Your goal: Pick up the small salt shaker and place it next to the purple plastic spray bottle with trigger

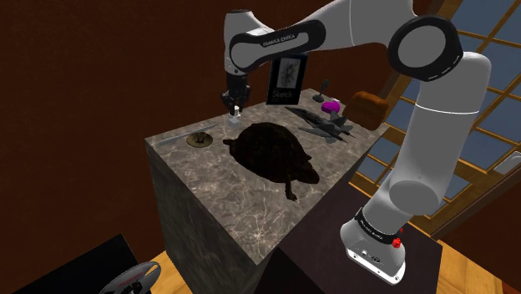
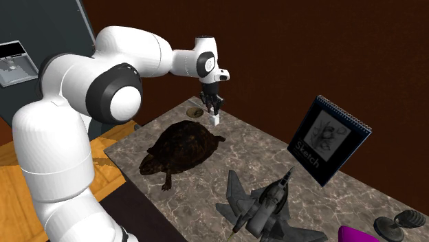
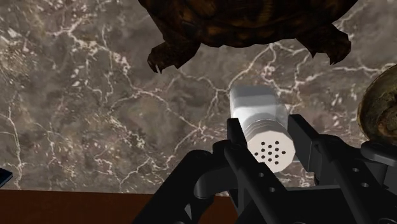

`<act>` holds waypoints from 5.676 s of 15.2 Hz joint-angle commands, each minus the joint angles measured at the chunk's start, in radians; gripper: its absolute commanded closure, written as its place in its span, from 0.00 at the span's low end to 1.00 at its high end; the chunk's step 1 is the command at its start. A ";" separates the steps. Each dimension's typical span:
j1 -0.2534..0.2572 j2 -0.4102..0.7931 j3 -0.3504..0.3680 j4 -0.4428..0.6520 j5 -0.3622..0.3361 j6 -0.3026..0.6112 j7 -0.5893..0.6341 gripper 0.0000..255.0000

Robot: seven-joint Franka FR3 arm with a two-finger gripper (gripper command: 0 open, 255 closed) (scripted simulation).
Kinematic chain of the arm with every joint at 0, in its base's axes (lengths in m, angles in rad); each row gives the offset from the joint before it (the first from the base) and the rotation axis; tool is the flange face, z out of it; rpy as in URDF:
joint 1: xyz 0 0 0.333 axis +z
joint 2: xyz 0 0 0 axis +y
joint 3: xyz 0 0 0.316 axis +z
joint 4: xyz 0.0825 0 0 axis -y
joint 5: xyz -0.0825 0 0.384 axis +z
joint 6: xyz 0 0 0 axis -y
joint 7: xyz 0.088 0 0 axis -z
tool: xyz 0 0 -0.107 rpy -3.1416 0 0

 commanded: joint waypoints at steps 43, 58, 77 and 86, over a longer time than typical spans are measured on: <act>-0.255 -0.086 -0.157 0.203 0.060 -0.233 -0.462 1.00; -0.467 0.147 -0.259 0.533 0.115 -0.298 -0.782 1.00; -0.582 0.342 -0.280 0.679 0.150 -0.238 -0.905 1.00; -0.578 0.339 -0.280 0.553 0.149 -0.115 -0.897 1.00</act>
